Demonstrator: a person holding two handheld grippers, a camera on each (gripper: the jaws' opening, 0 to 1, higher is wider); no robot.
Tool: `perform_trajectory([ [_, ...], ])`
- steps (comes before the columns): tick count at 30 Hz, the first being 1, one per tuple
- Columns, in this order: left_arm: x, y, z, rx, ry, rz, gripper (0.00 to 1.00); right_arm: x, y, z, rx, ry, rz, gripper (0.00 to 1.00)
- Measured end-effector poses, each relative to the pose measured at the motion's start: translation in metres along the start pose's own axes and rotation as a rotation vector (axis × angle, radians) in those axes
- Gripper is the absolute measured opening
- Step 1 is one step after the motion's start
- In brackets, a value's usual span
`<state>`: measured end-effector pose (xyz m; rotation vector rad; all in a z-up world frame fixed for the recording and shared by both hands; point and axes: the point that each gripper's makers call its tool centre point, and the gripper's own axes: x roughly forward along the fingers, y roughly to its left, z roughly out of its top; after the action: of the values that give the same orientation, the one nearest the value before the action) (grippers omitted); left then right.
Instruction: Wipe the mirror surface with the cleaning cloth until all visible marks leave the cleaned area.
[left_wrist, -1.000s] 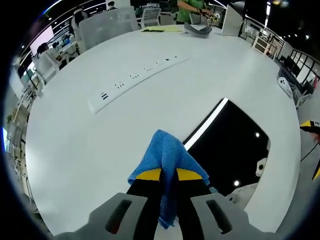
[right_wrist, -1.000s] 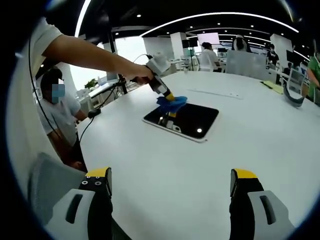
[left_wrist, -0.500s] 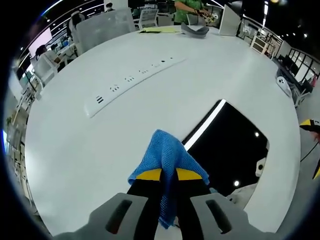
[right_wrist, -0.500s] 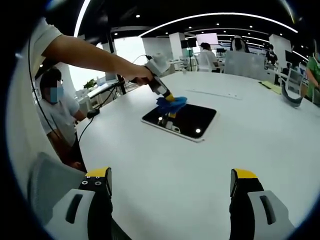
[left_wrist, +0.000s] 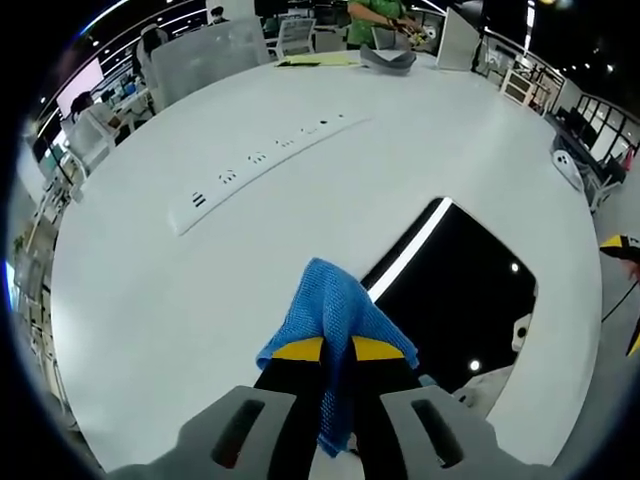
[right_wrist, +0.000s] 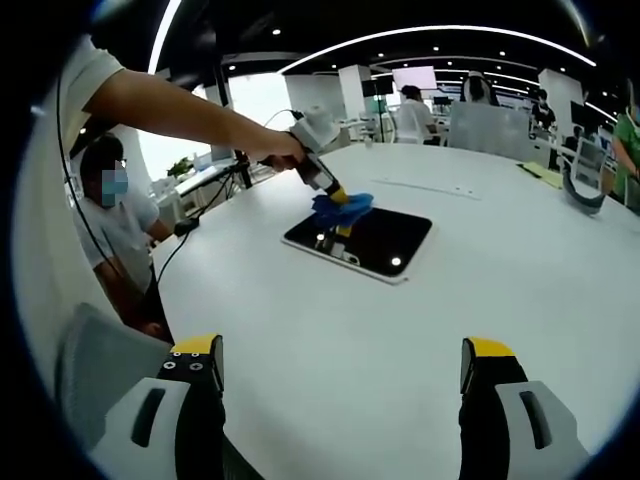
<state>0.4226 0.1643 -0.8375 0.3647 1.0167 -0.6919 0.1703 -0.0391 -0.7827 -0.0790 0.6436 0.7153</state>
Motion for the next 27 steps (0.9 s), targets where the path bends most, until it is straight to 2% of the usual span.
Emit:
perform_trajectory([
  [27, -0.002, -0.0067, -0.004, 0.001, -0.006, -0.01, 0.07, -0.0018, 0.0023, 0.0012, -0.007, -0.003, 0.003, 0.99],
])
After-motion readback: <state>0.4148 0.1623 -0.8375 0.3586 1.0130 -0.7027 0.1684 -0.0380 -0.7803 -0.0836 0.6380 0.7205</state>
